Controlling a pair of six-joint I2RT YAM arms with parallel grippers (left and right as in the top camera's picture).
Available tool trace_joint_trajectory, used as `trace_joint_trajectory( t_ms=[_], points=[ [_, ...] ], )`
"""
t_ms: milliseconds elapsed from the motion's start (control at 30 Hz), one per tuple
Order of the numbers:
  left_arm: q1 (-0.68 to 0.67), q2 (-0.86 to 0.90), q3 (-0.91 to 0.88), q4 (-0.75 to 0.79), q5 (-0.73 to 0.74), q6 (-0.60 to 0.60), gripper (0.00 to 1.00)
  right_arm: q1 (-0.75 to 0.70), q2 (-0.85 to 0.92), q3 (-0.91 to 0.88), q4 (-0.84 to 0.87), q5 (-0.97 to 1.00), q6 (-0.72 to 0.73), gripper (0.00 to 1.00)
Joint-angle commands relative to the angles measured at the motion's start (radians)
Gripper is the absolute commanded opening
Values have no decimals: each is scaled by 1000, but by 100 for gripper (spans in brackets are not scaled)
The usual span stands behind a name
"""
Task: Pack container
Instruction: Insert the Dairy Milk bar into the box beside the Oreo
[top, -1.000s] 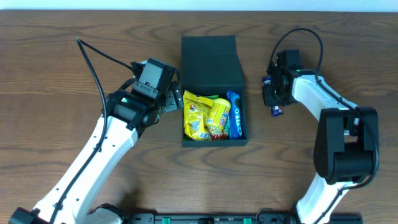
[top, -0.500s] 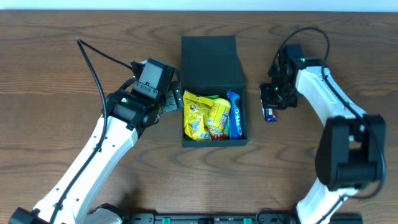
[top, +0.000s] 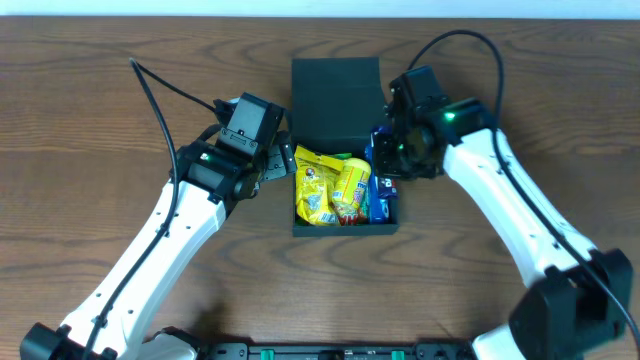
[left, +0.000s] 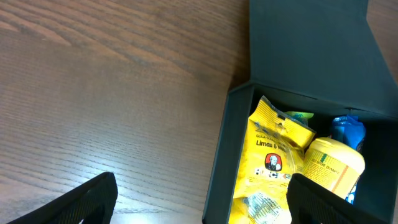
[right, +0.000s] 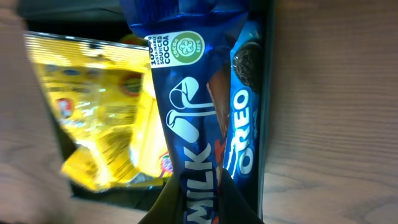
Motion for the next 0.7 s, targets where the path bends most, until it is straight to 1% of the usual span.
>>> trace_joint_trajectory(
  t_ms=[0, 33, 67, 100, 133, 233, 267, 300, 333, 367, 400, 433, 500, 567, 667],
  points=[
    [3, 7, 16, 0, -10, 7, 88, 8, 34, -10, 0, 27, 41, 29],
    [3, 7, 16, 0, -10, 7, 88, 7, 42, -10, -1, 28, 41, 50],
    [3, 7, 16, 1, -10, 7, 89, 6, 43, -10, -1, 35, 41, 59],
    [3, 7, 16, 1, -10, 7, 89, 5, 44, -10, -1, 42, 41, 60],
    [3, 7, 16, 3, -11, 7, 91, 3, 41, -9, 0, 53, 42, 62],
    [3, 7, 16, 13, -64, 8, 92, -13, 27, -6, 0, 102, 42, 61],
    [4, 8, 16, 24, -84, 23, 84, -24, 21, -5, 3, 116, 42, 59],
    [4, 8, 16, 45, -86, 55, 69, -39, 13, -5, 9, 122, 41, 54],
    [5, 10, 16, 69, -86, 77, 41, -60, 8, -5, 21, 124, 41, 44],
    [6, 14, 16, 89, -86, 86, 17, -79, 8, -5, 33, 124, 41, 29],
    [15, 23, 16, 116, -85, 84, 6, -108, 9, -5, 47, 124, 37, 3],
    [29, 39, 16, 140, -78, 74, 5, -142, 13, -5, 61, 124, 38, 1],
    [61, 77, 16, 164, -41, 57, 6, -191, 24, -6, 84, 124, 38, 1],
    [122, 166, 16, 209, 69, 55, 5, -254, 54, -6, 140, 107, 37, 1],
    [186, 296, 16, 325, 227, 59, 6, -298, 117, -6, 219, -8, 16, 1]
  ],
)
